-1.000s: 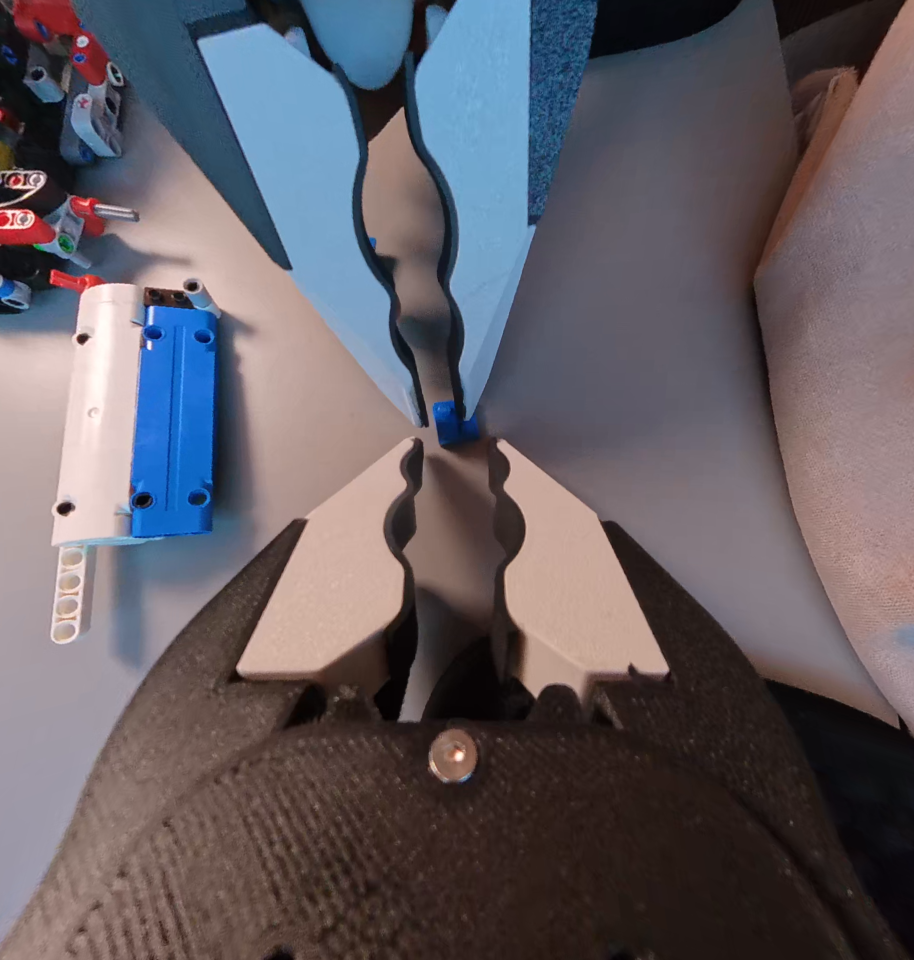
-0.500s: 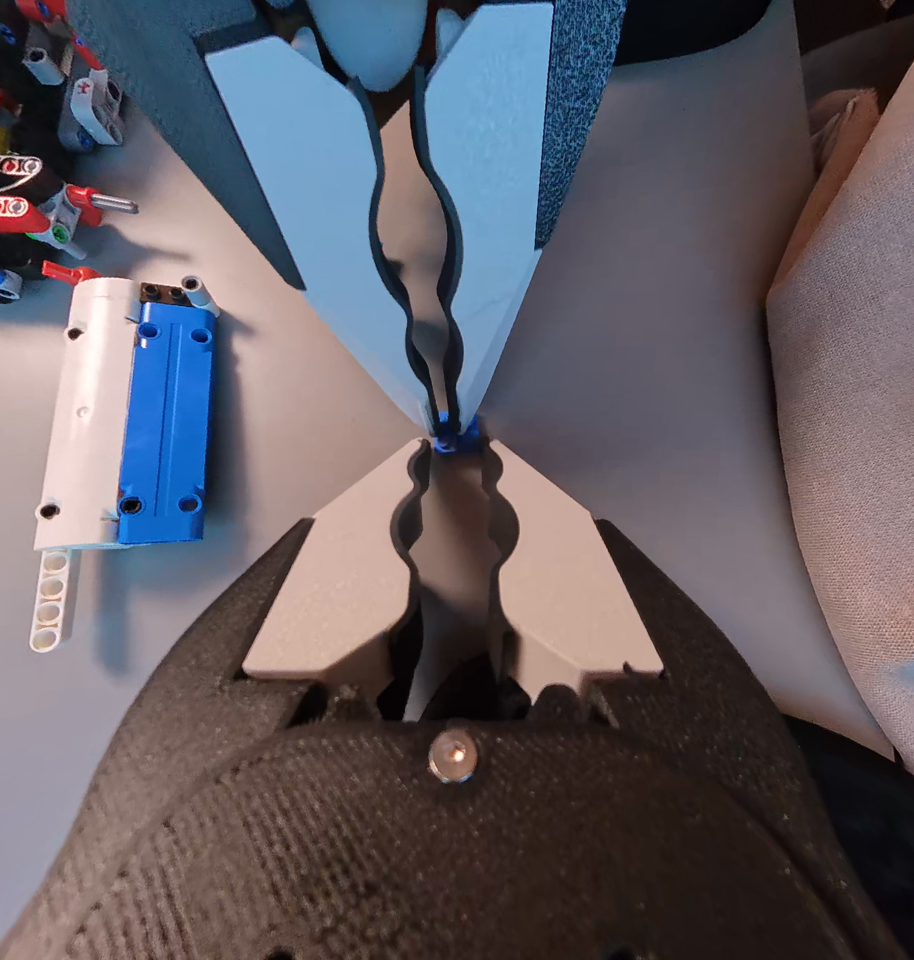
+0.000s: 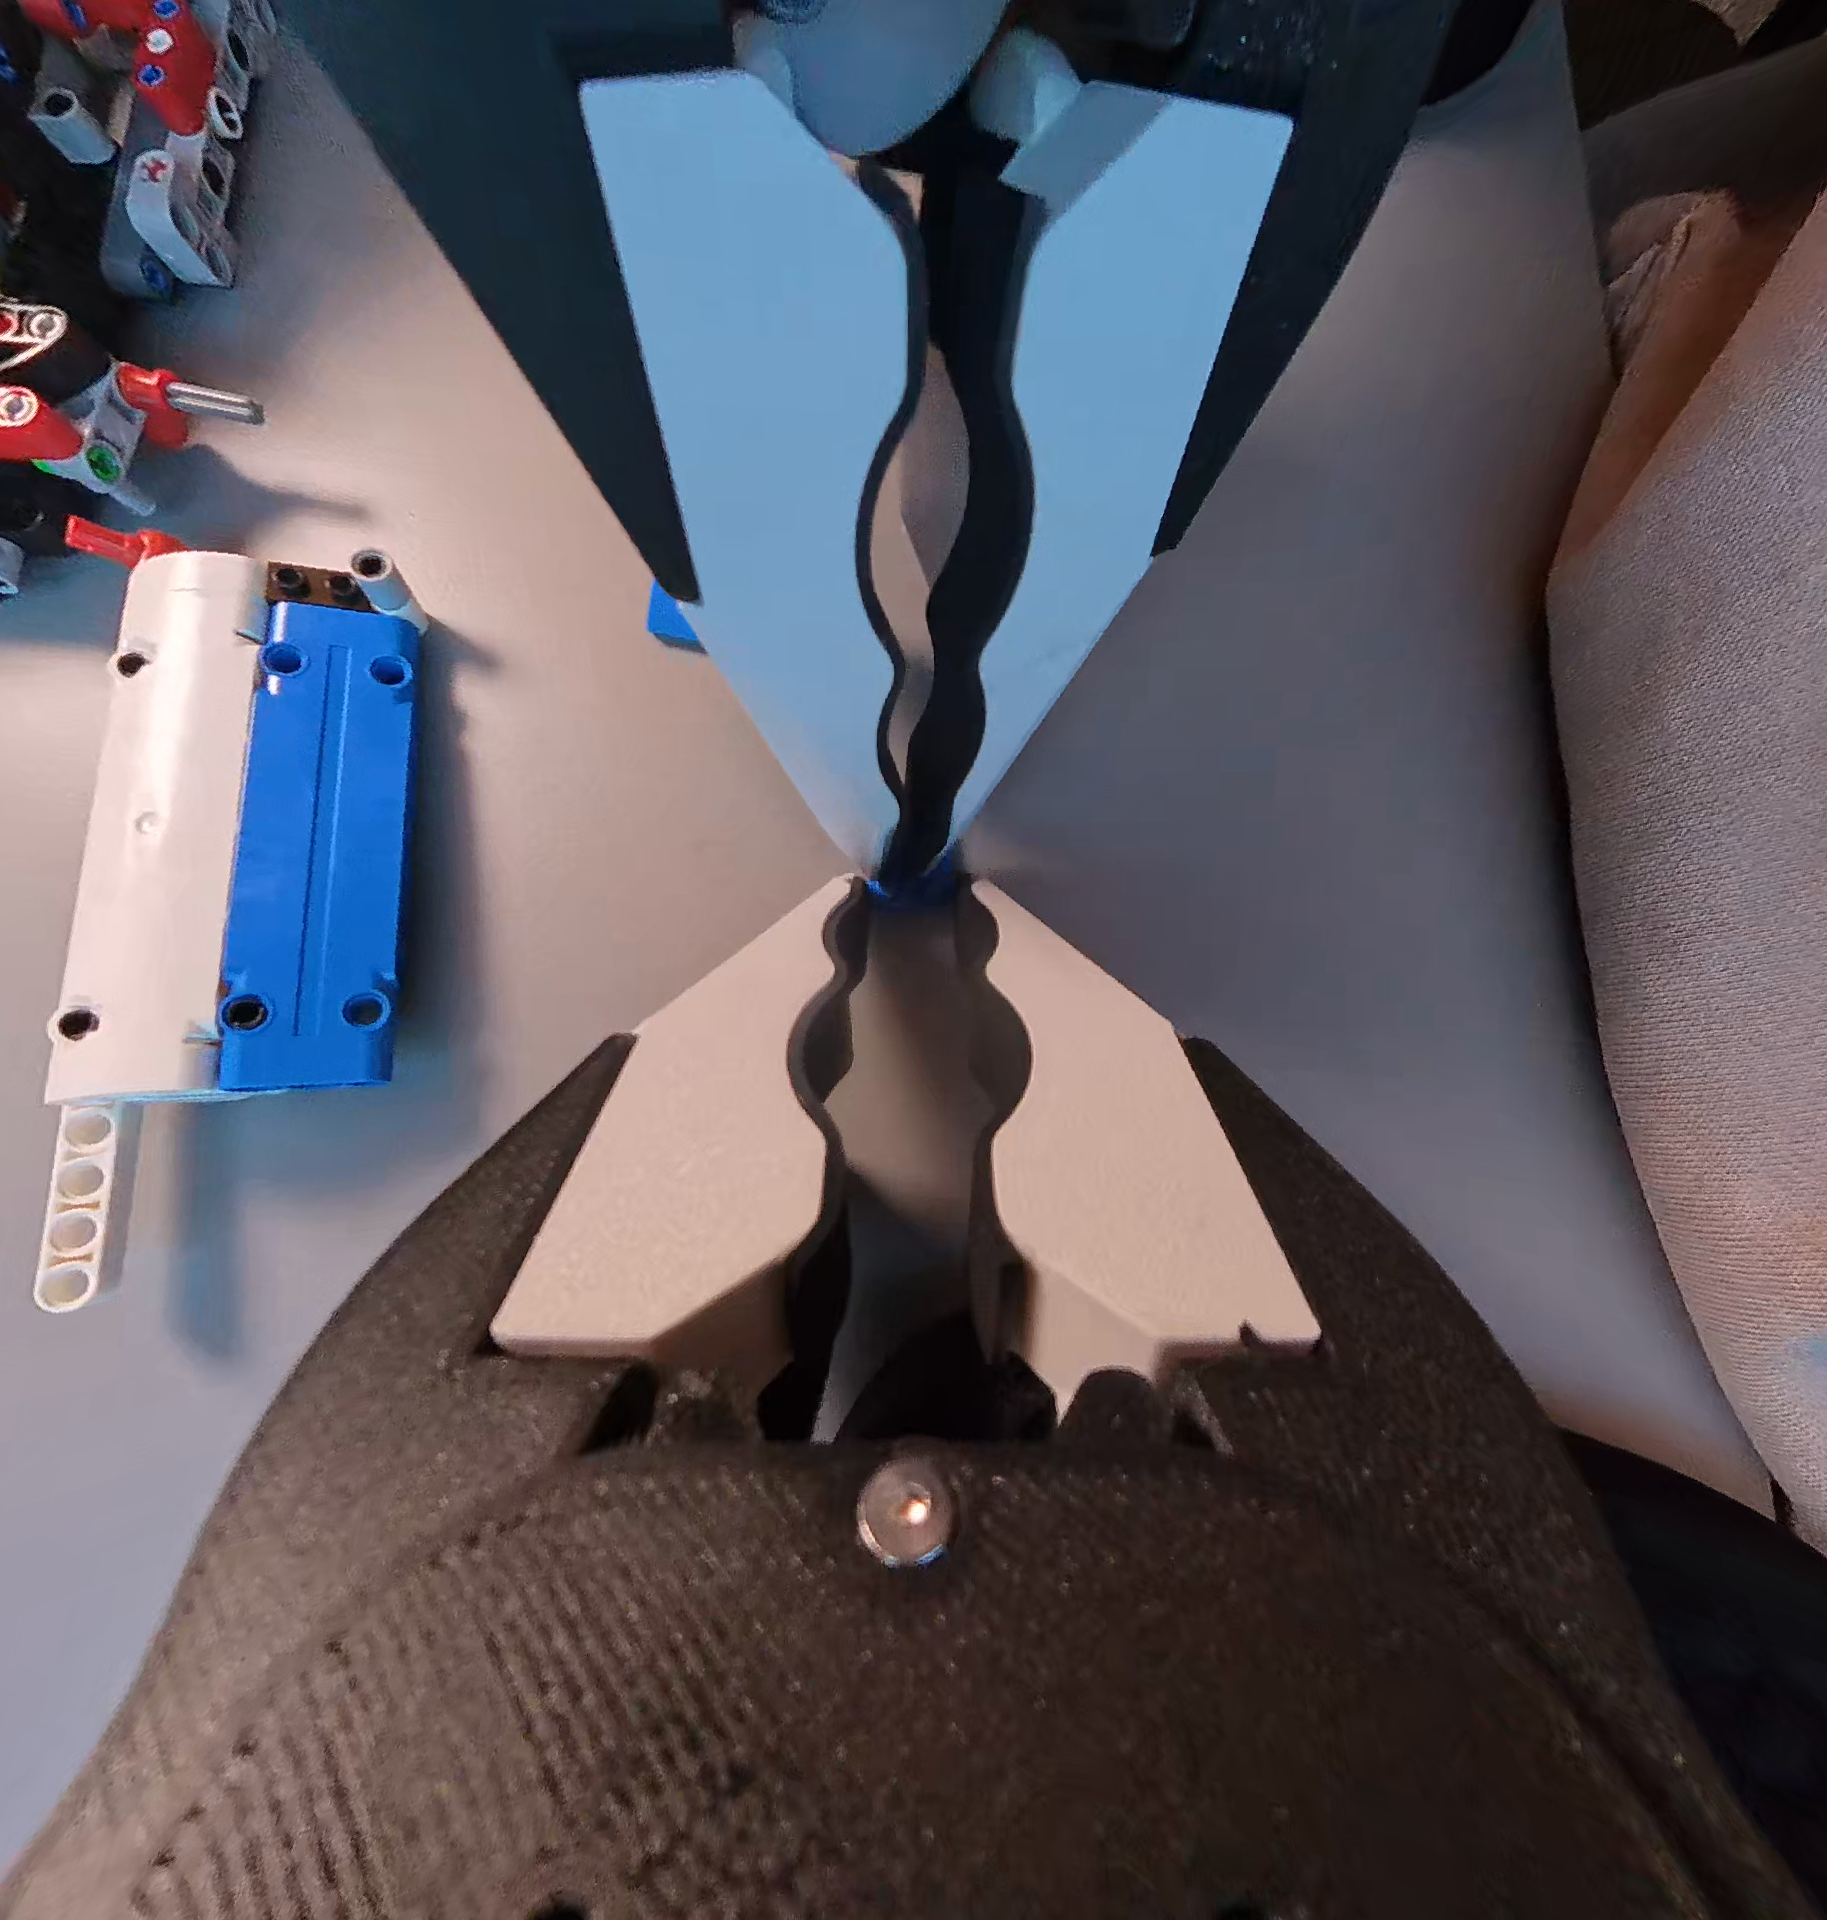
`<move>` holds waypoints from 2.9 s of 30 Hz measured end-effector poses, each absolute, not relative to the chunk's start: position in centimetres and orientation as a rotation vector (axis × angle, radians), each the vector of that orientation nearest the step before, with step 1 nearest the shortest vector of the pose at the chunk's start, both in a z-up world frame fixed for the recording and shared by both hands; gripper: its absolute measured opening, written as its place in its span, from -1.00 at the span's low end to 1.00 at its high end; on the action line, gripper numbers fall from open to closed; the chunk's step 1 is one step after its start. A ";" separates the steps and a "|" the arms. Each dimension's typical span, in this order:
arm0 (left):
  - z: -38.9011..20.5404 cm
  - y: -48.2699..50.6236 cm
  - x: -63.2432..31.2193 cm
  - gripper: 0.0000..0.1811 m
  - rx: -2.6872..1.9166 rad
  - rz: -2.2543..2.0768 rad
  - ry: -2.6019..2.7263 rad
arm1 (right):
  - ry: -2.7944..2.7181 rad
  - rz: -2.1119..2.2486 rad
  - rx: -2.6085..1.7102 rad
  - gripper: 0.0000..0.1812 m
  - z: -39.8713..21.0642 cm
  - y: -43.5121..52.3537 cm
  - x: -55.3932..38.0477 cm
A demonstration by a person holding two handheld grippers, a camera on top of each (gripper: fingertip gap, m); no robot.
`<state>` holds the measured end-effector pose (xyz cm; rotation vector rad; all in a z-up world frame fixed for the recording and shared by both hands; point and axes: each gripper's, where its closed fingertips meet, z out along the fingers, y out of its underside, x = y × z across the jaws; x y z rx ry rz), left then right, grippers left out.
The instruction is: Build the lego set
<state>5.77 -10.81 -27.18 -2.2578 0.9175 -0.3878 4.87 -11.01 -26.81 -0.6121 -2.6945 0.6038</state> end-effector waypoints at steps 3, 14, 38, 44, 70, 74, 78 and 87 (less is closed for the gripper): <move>-27.2 -10.8 5.8 -0.85 -2.255 -0.385 0.920 | -2.675 0.581 -0.605 -0.98 -26.8 -11.0 4.9; -26.6 -10.5 5.6 -0.85 -2.120 -0.211 1.028 | -2.567 1.028 -0.867 -0.75 -25.0 -10.4 5.6; -21.7 -8.6 4.5 -0.84 -1.807 -0.082 0.874 | -2.181 1.646 -1.242 -0.93 -21.4 -9.0 4.0; -19.1 -9.2 4.3 -0.77 -1.769 -0.501 0.650 | -2.047 1.708 -1.017 -0.92 -18.5 -9.4 3.7; -17.4 -6.0 0.8 -0.79 -1.750 0.054 0.466 | -1.284 2.187 -1.750 -0.93 -17.0 -6.9 0.1; -17.8 -6.2 1.0 -0.80 -1.773 0.001 0.483 | -1.363 2.151 -1.736 -0.92 -17.4 -7.1 0.2; -19.6 -7.3 2.6 -0.80 -1.815 -0.093 0.665 | -1.842 1.897 -1.552 -0.81 -19.1 -8.2 2.0; -26.5 -9.8 6.1 -0.80 -2.062 -0.263 1.097 | -2.329 1.040 -1.137 -0.67 -23.0 -3.2 6.1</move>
